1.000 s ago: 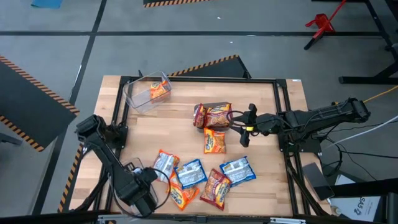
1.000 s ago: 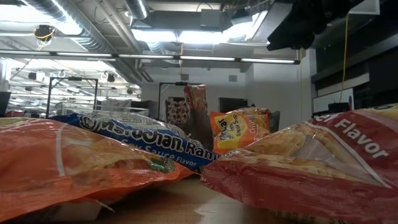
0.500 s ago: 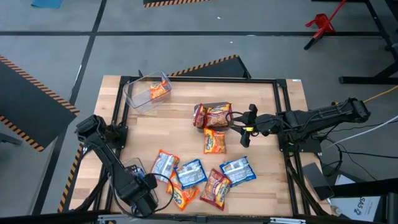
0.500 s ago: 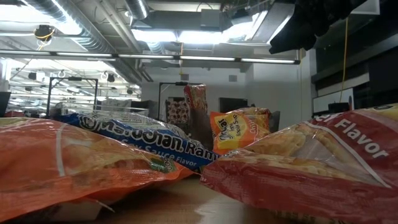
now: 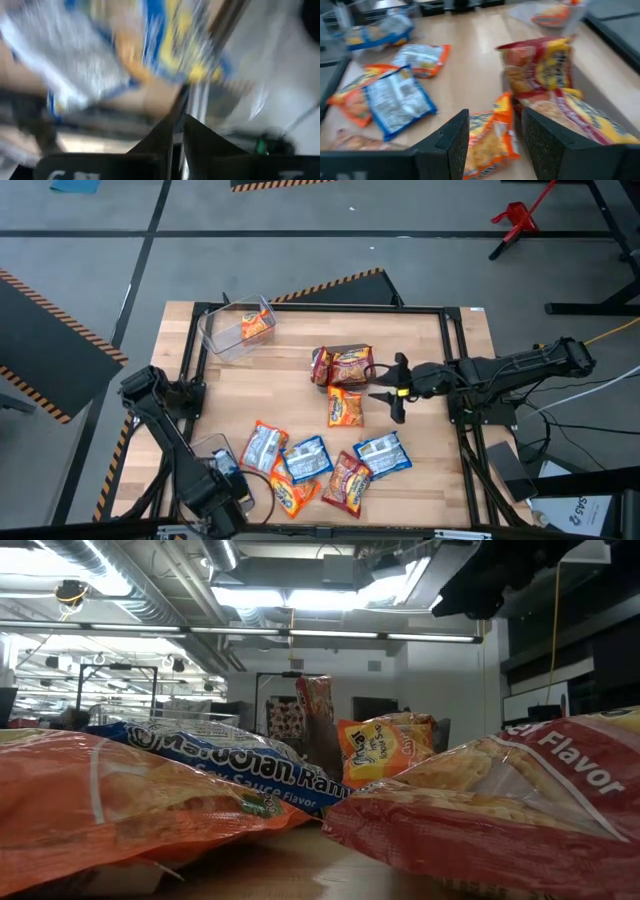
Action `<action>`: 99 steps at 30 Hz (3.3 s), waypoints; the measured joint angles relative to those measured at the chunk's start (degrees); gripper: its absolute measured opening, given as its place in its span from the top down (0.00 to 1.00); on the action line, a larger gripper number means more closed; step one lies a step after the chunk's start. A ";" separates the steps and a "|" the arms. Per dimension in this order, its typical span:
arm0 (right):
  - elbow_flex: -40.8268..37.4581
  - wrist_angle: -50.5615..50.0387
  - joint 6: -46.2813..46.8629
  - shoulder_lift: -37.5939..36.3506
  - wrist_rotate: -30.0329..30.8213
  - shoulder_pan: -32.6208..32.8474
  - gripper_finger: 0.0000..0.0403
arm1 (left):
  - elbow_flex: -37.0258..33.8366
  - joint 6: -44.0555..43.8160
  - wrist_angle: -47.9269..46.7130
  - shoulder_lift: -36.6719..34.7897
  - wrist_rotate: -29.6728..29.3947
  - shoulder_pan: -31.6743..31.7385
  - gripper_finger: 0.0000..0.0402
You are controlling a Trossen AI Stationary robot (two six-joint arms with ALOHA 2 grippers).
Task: Sort Maruchan noodles
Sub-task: Put the blue noodle pack into the bottom transparent bin
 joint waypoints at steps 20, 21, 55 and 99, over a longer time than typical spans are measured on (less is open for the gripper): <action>0.09 6.10 -6.23 10.56 -15.66 3.61 0.38 | 12.97 29.07 18.77 0.58 -48.93 19.13 0.76; 0.09 6.38 -6.25 11.78 -15.64 3.94 0.35 | 12.68 31.30 20.12 1.07 -46.38 20.27 0.73; 0.05 12.37 -7.52 24.87 -14.06 5.27 0.22 | -14.42 30.16 37.32 7.79 -13.97 33.91 0.50; 0.04 12.28 -7.04 24.83 -10.90 5.29 0.23 | 22.87 24.95 -8.20 8.01 -12.78 24.67 1.00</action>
